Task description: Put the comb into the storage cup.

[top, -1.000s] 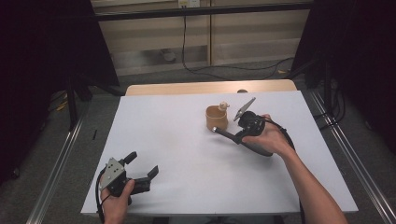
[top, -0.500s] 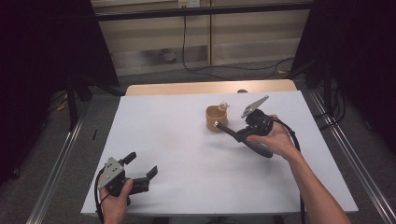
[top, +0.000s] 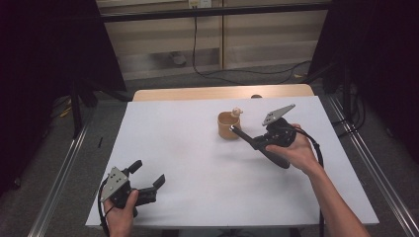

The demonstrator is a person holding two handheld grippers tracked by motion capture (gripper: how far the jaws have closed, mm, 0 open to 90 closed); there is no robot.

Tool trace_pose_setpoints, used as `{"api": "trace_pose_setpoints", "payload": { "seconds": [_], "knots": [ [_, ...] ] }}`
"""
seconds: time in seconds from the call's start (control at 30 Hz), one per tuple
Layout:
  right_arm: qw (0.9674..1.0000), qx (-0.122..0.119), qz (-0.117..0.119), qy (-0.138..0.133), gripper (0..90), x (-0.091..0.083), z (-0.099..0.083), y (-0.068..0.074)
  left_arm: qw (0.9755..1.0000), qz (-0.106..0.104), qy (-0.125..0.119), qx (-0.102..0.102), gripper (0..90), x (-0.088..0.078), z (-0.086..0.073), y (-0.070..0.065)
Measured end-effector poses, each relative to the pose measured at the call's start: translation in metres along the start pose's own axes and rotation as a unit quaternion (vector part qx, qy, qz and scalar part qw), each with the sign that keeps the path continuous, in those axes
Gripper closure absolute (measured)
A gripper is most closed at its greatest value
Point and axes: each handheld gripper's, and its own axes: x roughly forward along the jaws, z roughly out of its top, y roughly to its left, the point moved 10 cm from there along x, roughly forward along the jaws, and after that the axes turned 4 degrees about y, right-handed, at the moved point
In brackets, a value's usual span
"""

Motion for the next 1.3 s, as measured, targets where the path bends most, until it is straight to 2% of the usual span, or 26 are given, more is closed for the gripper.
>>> {"api": "trace_pose_setpoints", "payload": {
  "seconds": [0.07, 0.13, 0.27, 0.33, 0.53, 0.57, 0.67, 0.73, 0.8, 0.97, 1.03, 1.1, 1.2, 1.3],
  "knots": [
    [0.9999, 0.005, -0.002, -0.011, 73.0, -0.004, 0.001, 0.001, 1.0, 0.0, -0.002, -0.004, 2.9, 0.0, 0.0, -0.001],
    [0.9998, 0.006, 0.007, -0.018, 72.9, -0.007, 0.001, 0.004, 1.0, -0.002, -0.001, -0.004, 2.9, -0.001, 0.001, -0.001],
    [0.9994, 0.016, 0.001, -0.031, 72.9, -0.011, -0.002, 0.006, 0.9999, -0.012, 0.006, -0.01, 2.9, -0.002, 0.001, -0.004],
    [0.9992, 0.019, 0.001, -0.034, 72.9, -0.013, -0.003, 0.007, 0.9998, -0.015, 0.002, -0.011, 2.8, -0.003, 0.003, -0.007],
    [0.998, 0.024, 0.009, -0.058, 72.9, -0.023, -0.004, 0.013, 0.9997, -0.025, 0.003, -0.003, 3.2, -0.002, 0.005, -0.012],
    [0.9981, 0.022, 0.009, -0.057, 72.9, -0.023, -0.004, 0.014, 0.9994, -0.034, 0.005, 0.001, 3.7, -0.001, 0.005, -0.015],
    [0.9979, 0.02, 0.019, -0.059, 72.9, -0.023, -0.007, 0.019, 0.9992, -0.04, 0.006, 0.002, 4.0, -0.001, 0.005, -0.018],
    [0.9974, 0.024, 0.026, -0.063, 73.0, -0.021, -0.009, 0.021, 0.9994, -0.034, 0.011, 0.002, 4.2, 0.001, 0.006, -0.019],
    [0.9973, 0.024, 0.029, -0.063, 72.9, -0.02, -0.011, 0.024, 0.9991, -0.041, 0.004, 0.0, 4.3, 0.003, 0.009, -0.022],
    [0.997, 0.027, 0.034, -0.063, 72.9, -0.013, -0.019, 0.034, 0.9987, -0.049, 0.009, 0.009, 4.4, 0.004, 0.01, -0.025],
    [0.9962, 0.029, 0.047, -0.067, 73.0, -0.013, -0.019, 0.039, 0.9984, -0.051, 0.016, 0.017, 4.4, 0.005, 0.009, -0.027],
    [0.9959, 0.026, 0.056, -0.066, 72.9, -0.013, -0.019, 0.044, 0.9973, -0.068, 0.014, 0.022, 4.4, 0.003, 0.012, -0.031],
    [0.9963, 0.01, 0.062, -0.058, 72.9, -0.015, -0.018, 0.054, 0.9972, -0.068, 0.008, 0.03, 4.2, -0.001, 0.016, -0.03],
    [0.9955, -0.001, 0.072, -0.061, 72.9, -0.018, -0.014, 0.063, 0.9972, -0.068, 0.012, 0.029, 3.2, 0.0, 0.015, -0.032]
  ]
}}
